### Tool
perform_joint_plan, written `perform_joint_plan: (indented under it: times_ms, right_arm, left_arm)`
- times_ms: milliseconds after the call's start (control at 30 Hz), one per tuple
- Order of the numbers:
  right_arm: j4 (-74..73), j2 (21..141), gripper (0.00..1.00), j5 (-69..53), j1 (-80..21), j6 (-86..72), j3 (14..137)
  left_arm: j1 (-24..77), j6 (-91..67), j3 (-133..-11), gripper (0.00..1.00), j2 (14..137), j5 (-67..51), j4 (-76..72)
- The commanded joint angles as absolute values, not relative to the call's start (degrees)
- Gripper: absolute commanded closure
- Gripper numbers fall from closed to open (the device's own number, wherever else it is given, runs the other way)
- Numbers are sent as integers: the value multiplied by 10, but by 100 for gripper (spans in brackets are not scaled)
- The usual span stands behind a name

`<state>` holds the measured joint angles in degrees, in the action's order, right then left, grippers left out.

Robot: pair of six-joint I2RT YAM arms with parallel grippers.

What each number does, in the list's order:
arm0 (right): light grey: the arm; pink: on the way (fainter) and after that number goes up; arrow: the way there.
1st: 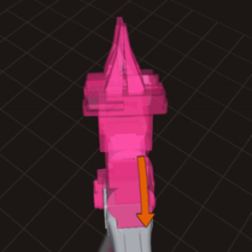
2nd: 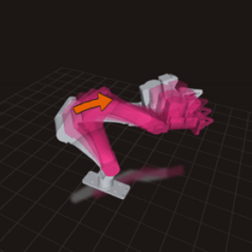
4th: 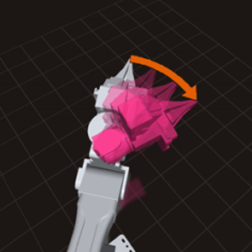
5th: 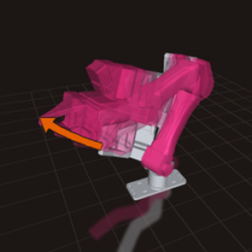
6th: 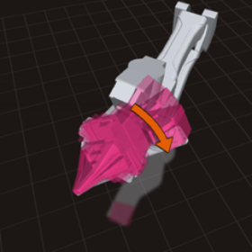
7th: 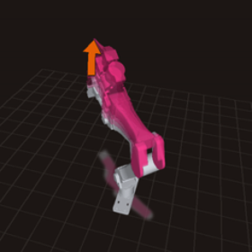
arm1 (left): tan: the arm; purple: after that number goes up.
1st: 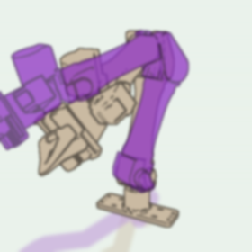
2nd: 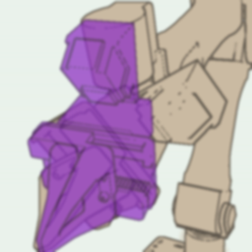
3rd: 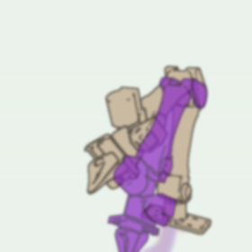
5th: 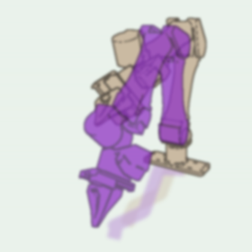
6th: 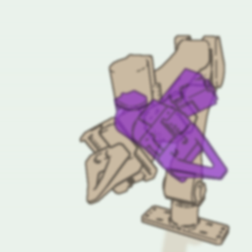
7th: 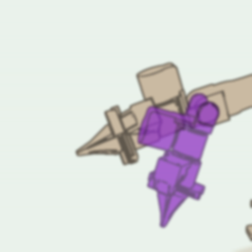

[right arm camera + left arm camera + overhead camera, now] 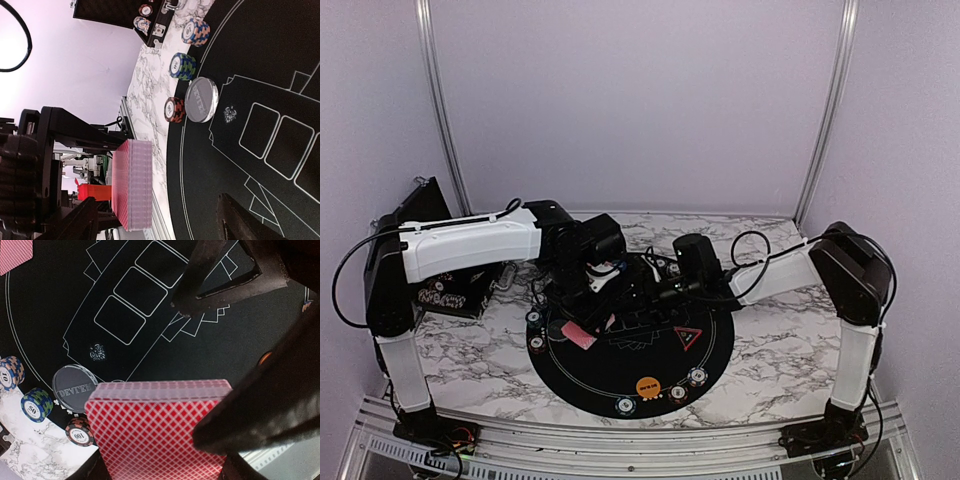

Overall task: Distribute texas hold em gaming equipment
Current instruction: Pick up the poker card from the face-down deck piles.

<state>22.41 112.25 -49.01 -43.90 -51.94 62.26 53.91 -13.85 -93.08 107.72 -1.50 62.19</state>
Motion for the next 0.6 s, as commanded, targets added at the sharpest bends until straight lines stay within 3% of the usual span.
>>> perform_joint_plan:
  times_ms: [0, 567]
  right_arm:
    - [261, 1138, 21, -500, -453, -538, 656]
    - [244, 1174, 26, -494, -469, -534, 686]
  left_arm:
    - [542, -134, -953, 48, 1073, -11, 640]
    - [543, -140, -956, 48, 1054, -3, 642]
